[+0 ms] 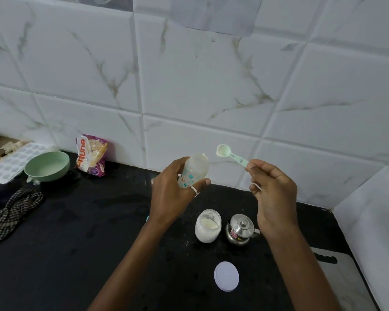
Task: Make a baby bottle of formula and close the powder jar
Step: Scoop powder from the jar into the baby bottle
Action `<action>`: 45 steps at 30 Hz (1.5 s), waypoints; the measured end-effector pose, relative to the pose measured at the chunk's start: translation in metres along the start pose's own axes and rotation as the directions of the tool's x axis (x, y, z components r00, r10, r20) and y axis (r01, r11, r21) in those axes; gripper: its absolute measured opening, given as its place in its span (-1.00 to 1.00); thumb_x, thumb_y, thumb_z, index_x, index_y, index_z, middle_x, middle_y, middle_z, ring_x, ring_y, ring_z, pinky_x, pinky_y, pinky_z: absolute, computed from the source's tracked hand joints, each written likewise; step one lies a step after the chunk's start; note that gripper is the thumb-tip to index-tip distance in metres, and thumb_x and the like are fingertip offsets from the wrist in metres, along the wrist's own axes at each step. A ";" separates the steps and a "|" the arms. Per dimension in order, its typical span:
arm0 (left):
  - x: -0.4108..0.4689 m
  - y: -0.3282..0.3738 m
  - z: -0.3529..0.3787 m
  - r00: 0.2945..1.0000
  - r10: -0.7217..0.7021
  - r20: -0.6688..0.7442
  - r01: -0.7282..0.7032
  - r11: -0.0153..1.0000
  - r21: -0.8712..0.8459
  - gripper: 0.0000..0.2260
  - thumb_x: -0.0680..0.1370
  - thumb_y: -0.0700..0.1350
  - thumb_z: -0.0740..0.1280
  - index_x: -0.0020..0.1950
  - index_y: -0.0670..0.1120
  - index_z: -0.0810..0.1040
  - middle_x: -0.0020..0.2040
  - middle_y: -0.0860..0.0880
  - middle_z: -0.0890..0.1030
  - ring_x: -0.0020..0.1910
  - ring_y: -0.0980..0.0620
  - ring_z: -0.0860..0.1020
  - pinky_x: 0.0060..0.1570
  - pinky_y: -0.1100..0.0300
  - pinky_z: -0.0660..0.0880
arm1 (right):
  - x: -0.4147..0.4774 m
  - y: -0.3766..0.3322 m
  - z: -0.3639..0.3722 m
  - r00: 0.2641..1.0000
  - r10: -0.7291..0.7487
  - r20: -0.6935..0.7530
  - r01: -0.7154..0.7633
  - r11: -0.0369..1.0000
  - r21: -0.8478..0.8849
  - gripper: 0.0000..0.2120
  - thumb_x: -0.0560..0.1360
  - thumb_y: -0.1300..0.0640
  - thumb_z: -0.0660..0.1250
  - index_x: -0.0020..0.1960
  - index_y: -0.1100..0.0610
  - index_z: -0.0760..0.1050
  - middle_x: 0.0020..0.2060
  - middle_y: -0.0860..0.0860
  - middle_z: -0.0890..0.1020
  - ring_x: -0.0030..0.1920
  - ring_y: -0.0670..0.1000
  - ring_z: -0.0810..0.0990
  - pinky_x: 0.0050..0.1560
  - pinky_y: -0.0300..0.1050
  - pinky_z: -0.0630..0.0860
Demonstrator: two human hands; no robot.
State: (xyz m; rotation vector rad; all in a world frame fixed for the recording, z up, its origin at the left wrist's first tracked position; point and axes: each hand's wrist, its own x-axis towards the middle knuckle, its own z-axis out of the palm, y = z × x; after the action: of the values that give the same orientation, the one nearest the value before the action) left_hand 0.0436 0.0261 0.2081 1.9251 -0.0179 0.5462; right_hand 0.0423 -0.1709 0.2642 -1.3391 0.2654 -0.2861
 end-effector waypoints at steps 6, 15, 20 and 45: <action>-0.011 -0.015 0.004 0.997 -0.063 0.044 0.064 0.998 -0.016 -0.44 0.38 0.07 0.65 0.32 0.02 0.58 0.07 0.24 0.63 0.08 0.32 0.60 -0.01 0.53 0.48 | 0.008 0.034 -0.017 0.992 0.119 -0.043 -0.121 0.992 -0.043 -0.88 0.52 0.27 0.46 -0.09 0.06 0.70 -0.28 -0.07 0.67 -0.24 -0.11 0.54 -0.14 -0.18 0.48; -0.037 -0.048 0.013 0.968 -0.224 0.116 0.229 0.973 -0.031 -0.47 0.38 0.00 0.66 0.27 0.14 0.51 0.02 0.35 0.58 -0.01 0.50 0.56 -0.07 0.56 0.47 | 0.010 0.106 -0.039 0.983 0.121 -0.138 -0.164 0.917 -0.365 -0.88 0.54 0.25 0.44 -0.03 0.05 0.70 -0.13 -0.04 0.74 -0.08 -0.08 0.69 -0.03 -0.17 0.57; -0.044 -0.066 0.013 0.951 -0.283 0.124 0.287 0.958 -0.016 -0.48 0.38 0.02 0.66 0.25 0.18 0.52 0.02 0.30 0.63 -0.02 0.45 0.58 -0.09 0.53 0.49 | 0.020 0.133 -0.033 0.996 -0.085 0.041 0.087 0.651 -0.754 -0.88 0.54 0.23 0.40 -0.03 0.08 0.71 -0.15 -0.09 0.73 -0.10 -0.11 0.68 0.03 -0.11 0.60; -0.051 -0.119 0.024 0.913 -0.339 0.228 0.351 0.936 -0.014 -0.45 0.41 -0.12 0.64 0.34 0.01 0.50 0.11 0.22 0.60 0.07 0.38 0.58 -0.02 0.55 0.48 | 0.059 0.200 -0.008 0.928 0.107 0.356 0.340 0.141 -0.930 -0.73 0.57 0.16 0.38 0.23 -0.02 0.68 0.09 0.02 0.74 0.11 0.10 0.69 -0.01 0.04 0.63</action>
State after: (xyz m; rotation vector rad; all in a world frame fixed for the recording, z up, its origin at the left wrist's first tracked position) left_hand 0.0374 0.0425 0.0773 1.8718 0.1609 0.0906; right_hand 0.1052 -0.1583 0.0652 -2.7926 -0.0145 0.0791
